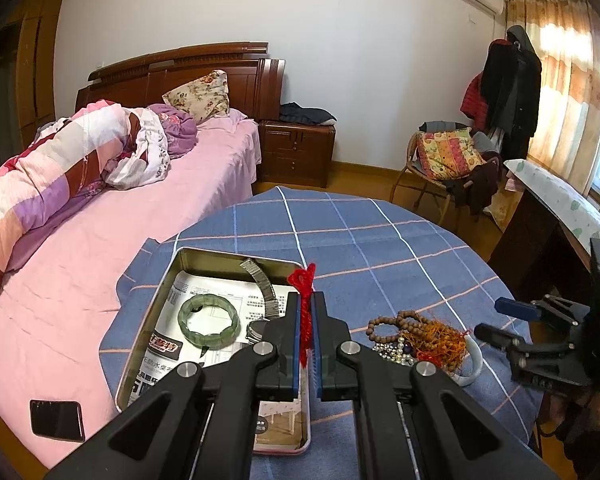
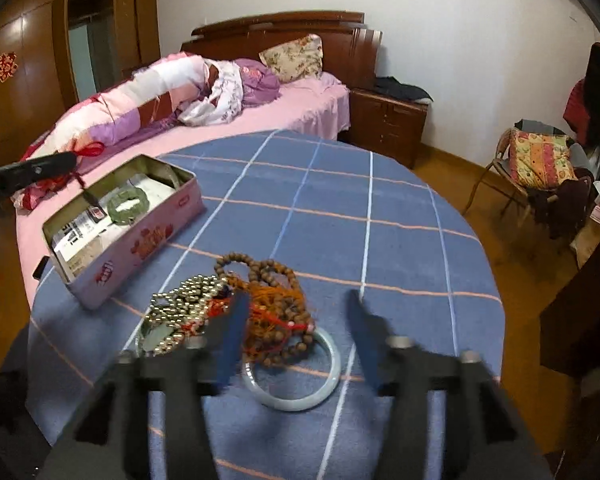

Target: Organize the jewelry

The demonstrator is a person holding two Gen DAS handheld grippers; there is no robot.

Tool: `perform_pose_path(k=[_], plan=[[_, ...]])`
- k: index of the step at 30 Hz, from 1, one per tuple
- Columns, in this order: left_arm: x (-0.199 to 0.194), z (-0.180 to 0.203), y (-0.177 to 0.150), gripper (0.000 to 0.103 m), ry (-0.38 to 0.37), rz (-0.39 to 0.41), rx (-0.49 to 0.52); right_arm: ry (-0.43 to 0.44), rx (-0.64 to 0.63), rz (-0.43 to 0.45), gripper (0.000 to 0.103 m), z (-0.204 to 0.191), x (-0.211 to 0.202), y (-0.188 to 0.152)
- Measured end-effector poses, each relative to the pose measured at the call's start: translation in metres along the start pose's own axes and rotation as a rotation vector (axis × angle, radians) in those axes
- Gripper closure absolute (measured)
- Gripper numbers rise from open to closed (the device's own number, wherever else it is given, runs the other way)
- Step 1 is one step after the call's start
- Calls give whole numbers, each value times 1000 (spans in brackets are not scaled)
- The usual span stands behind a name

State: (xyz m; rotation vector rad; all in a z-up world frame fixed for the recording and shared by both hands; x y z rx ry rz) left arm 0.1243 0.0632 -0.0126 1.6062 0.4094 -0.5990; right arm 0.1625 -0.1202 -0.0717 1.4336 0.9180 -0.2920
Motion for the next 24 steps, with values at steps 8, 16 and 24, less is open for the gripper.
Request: perform_pose_path(k=[8, 16, 24], plan=[[0, 2, -2, 100, -7, -1, 9, -4, -131, 39, 45, -37, -4, -4], [4, -5, -8, 100, 0, -14, -6, 26, -119, 2, 47, -39, 5, -12], [2, -5, -8, 100, 3, -8, -12, 123, -175, -60, 57, -79, 16, -27]])
Point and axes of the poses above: each gripper's, at about its wrist camera, not at the fingertips, and x roughly the way its jaws point, z to its right, y to its top, the point moved 5 cm from there along x, roughly the way its jaws point, and after that the axes turned 12 degrees about x, right-handed, at the moved point
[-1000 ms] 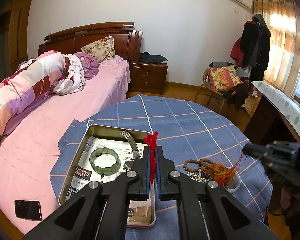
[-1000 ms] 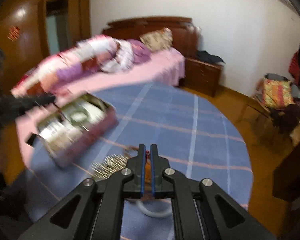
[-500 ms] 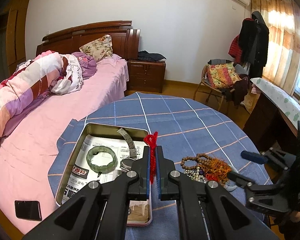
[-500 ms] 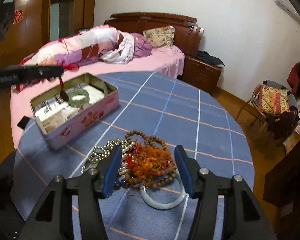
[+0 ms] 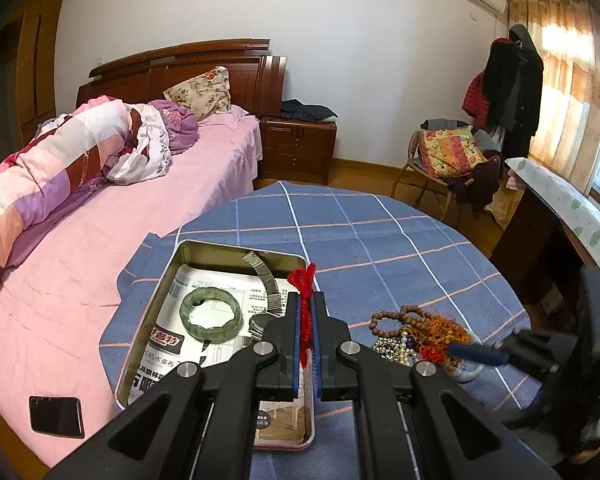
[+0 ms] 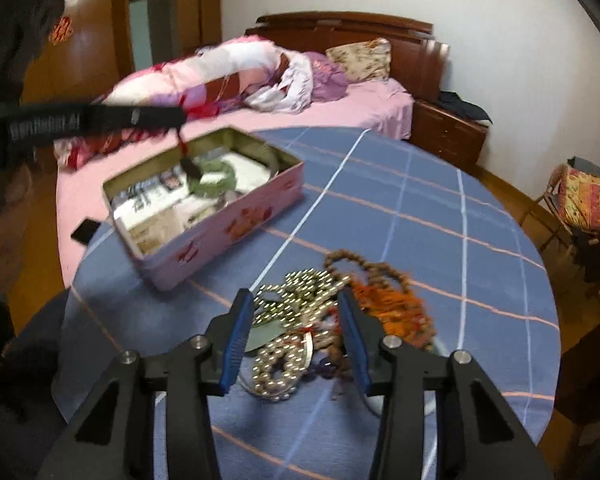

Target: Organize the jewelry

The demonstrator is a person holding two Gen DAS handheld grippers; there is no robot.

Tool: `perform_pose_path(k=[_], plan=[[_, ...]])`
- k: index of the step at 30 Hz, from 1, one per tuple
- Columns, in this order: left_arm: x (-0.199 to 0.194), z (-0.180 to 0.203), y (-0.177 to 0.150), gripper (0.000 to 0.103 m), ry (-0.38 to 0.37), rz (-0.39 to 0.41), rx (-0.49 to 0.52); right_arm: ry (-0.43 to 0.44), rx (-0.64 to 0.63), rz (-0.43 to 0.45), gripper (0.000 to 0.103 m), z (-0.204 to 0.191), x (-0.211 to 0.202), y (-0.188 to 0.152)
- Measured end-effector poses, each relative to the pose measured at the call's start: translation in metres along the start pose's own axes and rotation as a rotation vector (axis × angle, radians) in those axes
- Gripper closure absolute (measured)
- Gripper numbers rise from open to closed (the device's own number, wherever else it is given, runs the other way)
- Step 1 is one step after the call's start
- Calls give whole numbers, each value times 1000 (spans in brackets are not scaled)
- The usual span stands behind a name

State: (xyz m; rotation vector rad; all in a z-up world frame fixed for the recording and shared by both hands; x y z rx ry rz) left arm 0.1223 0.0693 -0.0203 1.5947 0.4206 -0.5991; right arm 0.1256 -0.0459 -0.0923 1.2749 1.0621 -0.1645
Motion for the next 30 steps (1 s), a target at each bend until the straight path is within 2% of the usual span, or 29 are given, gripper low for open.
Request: perform_pose_path(k=[7, 10, 17, 22, 25, 26, 27, 30], plan=[[4, -6, -7, 100, -1, -12, -26, -7, -14, -43, 58, -4, 10, -14], [3, -4, -8, 100, -6, -14, -25, -14, 24, -55, 59, 5, 9, -14], [4, 2, -7, 100, -11, -16, -13, 25, 127, -105, 59, 21, 18, -18], [6, 3, -9, 100, -13, -23, -9, 45, 146, -90, 59, 21, 20, -13], [6, 6, -9, 100, -17, -24, -4, 41, 132, -87, 68, 19, 22, -12], [6, 7, -9, 100, -18, -24, -3, 42, 124, -94, 79, 18, 24, -13], [6, 7, -9, 100, -19, -25, -2, 41, 108, -90, 86, 15, 24, -14], [7, 9, -10, 100, -22, -29, 3, 40, 114, -45, 95, 16, 15, -9]])
Point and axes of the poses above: each gripper's, at about its wrist camera, not at the fingertips, and x roughly the way its jaws point, z to its right, y to its top, the point moved 5 cm from there along x, roughly the way its jaws point, and after that the axes turned 12 degrees about x, right-handed, at the moved point
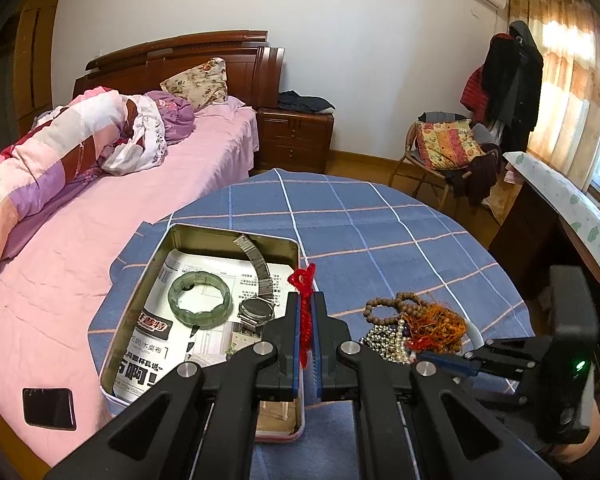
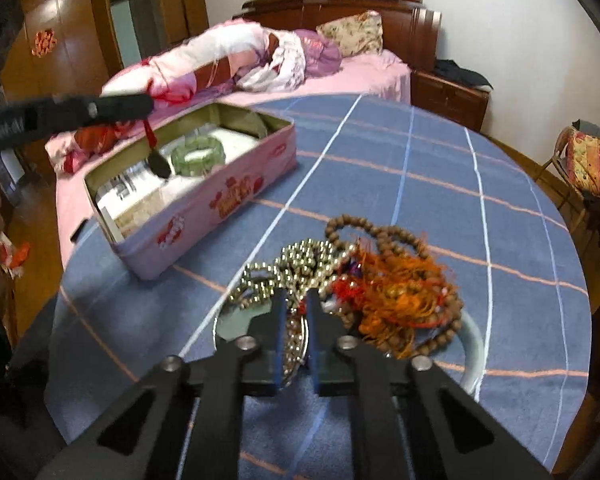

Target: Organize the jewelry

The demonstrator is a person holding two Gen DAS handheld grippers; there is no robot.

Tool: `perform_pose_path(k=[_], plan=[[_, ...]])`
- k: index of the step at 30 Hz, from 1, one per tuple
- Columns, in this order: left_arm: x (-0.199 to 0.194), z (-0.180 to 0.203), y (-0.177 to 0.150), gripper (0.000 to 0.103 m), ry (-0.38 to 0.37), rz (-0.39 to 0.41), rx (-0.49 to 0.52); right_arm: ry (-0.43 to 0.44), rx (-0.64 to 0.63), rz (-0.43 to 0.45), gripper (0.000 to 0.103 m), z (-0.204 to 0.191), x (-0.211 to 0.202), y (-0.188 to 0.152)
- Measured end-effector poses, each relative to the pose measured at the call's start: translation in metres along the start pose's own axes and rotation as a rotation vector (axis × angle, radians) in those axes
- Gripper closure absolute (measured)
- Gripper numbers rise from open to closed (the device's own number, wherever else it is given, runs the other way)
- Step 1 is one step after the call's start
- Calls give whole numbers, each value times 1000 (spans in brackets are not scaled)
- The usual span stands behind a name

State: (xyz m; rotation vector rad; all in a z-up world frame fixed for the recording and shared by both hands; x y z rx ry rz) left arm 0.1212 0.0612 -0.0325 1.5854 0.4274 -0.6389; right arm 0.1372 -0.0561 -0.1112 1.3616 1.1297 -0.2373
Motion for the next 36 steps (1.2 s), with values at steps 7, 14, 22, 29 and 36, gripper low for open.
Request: perform_pose_path(k=[7, 14, 22, 29, 36], plan=[[-1, 4, 1, 100, -4, 2, 6, 7, -30, 70, 98, -5, -27, 15], [-4, -3, 3, 100, 5, 14, -8, -19, -53, 37, 60, -4, -17, 15], [0, -5, 0, 100, 7, 1, -16, -15, -61, -38, 76, -4, 13, -6], [1, -5, 0, 100, 6, 4, -14, -13, -65, 53, 99, -4, -22, 9], [-2, -10, 3, 100, 14, 13, -14, 10, -27, 51, 98, 2, -25, 21]])
Point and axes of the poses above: each gripper's, at about its wrist camera, not at the fingertips, and x roughly the way its jaws point, z to its right, y to its top, the point moved 5 cm from there along x, roughly the way its jaws point, and after that the axes turned 12 degrees about x, right-handed, at the moved point
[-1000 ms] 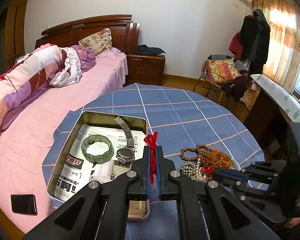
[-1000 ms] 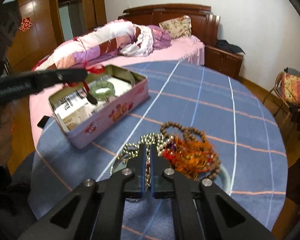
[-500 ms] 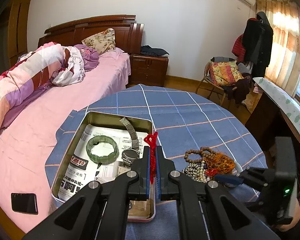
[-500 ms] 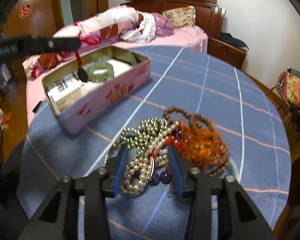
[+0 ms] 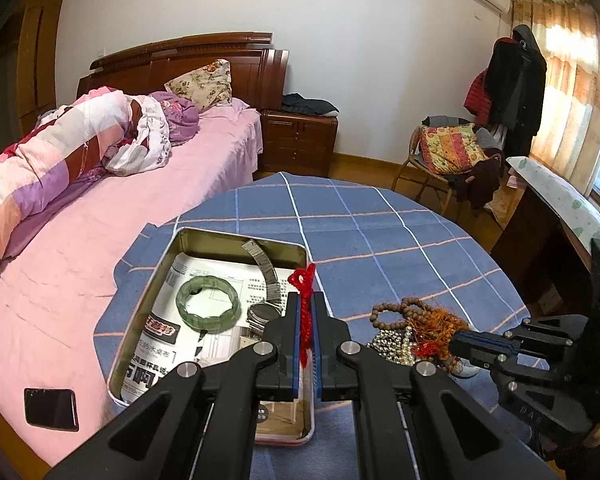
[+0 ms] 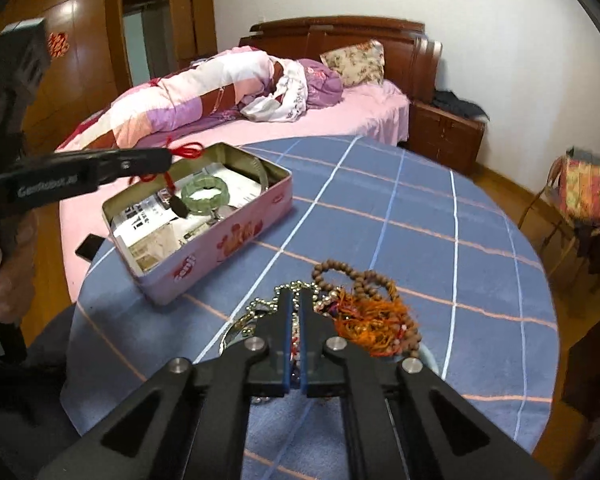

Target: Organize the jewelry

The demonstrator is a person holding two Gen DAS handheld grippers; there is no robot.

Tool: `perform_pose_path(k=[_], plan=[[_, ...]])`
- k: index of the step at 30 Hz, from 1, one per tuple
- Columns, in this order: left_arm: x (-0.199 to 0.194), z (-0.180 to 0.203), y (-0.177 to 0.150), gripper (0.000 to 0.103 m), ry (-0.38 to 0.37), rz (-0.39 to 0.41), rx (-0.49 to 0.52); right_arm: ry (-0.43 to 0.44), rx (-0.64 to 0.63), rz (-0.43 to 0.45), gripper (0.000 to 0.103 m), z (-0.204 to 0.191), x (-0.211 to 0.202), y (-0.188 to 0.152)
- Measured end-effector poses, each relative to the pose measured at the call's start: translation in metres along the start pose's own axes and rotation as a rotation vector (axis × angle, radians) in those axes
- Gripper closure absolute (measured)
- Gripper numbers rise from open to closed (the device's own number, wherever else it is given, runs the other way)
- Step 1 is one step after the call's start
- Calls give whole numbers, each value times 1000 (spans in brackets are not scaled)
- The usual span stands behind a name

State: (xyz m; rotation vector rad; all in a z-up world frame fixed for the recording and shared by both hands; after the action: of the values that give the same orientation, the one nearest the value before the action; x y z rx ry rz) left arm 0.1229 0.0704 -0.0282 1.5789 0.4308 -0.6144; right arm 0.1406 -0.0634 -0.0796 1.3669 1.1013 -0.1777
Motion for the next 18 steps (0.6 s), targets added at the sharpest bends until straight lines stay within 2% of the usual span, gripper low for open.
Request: perform_pose_path(k=[1, 3, 4, 6, 10, 15, 18], plan=[[-1, -1, 1, 100, 3, 2, 1, -8, 7, -14, 94, 6, 3, -1], [-1, -2, 3, 100, 7, 4, 4, -62, -23, -29, 53, 11, 9, -6], [-1, -3, 3, 100, 7, 5, 4, -78, -39, -47, 52, 13, 13, -10], [0, -3, 3, 100, 5, 4, 4, -83, -51, -59, 59, 15, 18, -15], [2, -1, 2, 100, -2, -5, 8, -135, -130, -21, 66, 6, 19, -15], [1, 0, 4, 100, -5, -2, 10, -220, -242, 26, 66, -5, 16, -3], [0, -2, 4, 100, -4, 1, 6, -203, -284, -33, 66, -12, 27, 1]])
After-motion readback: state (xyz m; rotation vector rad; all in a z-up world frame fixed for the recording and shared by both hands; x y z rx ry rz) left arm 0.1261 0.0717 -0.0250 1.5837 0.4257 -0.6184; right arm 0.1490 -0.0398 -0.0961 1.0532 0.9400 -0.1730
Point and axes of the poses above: each gripper's, at about its wrist camera, not at the fingertips, and x roughly the way its jaws point, z to its right, y to its top, the point moved 5 cm from there along x, roughly the way its jaws point, and after that the axes turned 12 degrees about x, right-handed, at the moved point
